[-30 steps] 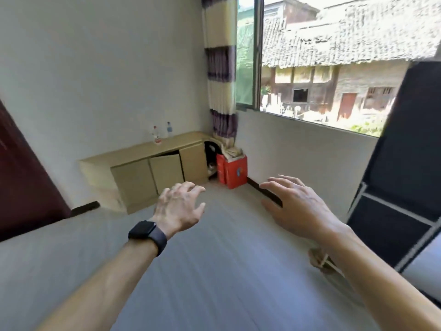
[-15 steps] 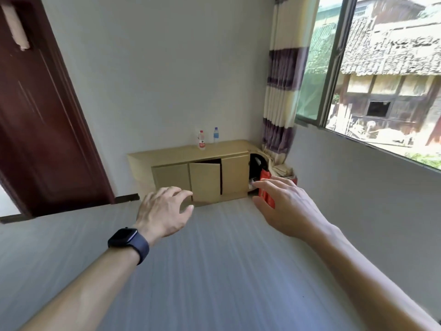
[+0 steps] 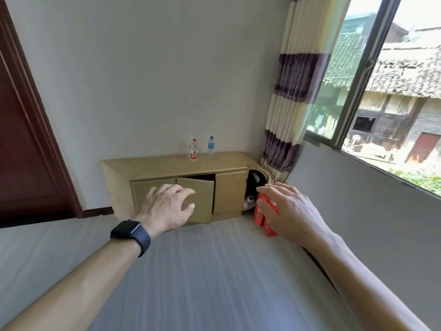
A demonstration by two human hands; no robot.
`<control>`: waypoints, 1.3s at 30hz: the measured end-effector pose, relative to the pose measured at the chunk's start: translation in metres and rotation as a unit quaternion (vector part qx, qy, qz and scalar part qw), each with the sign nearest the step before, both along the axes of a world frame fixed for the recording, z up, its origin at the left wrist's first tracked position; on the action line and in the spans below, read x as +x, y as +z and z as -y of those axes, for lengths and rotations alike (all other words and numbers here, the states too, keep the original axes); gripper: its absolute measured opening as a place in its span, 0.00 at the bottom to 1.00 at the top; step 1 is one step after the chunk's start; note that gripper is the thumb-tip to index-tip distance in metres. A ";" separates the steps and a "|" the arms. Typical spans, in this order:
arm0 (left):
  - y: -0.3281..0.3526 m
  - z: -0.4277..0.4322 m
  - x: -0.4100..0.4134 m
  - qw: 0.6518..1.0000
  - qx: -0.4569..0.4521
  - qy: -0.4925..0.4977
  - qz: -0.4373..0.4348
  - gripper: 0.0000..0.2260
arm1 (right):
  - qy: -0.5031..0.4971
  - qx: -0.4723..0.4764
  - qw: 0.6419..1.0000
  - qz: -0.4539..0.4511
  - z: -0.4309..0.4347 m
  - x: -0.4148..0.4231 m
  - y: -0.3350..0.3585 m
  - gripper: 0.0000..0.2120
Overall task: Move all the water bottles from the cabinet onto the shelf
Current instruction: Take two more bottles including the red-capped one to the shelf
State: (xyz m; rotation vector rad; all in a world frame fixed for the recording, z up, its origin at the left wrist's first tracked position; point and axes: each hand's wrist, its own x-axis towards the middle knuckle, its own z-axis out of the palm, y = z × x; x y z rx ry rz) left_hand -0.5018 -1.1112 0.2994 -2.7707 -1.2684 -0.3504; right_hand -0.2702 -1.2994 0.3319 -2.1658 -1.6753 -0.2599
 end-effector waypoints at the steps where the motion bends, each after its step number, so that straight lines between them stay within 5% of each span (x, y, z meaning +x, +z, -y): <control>1: 0.002 -0.025 0.006 1.000 0.002 -0.001 -0.001 0.22 | -0.007 0.000 1.000 -0.002 -0.022 0.006 0.002 0.19; 15: -0.021 -0.333 0.076 0.999 -0.021 0.033 0.000 0.19 | 0.014 0.013 0.999 -0.029 -0.346 0.090 -0.035 0.16; 27: -0.022 -0.600 0.110 0.991 -0.051 0.121 -0.007 0.21 | 0.051 -0.067 0.996 -0.037 -0.637 0.173 -0.044 0.19; 39: -0.074 -0.887 0.180 0.994 -0.100 0.039 -0.034 0.21 | -0.020 -0.131 0.989 -0.069 -0.892 0.212 -0.093 0.20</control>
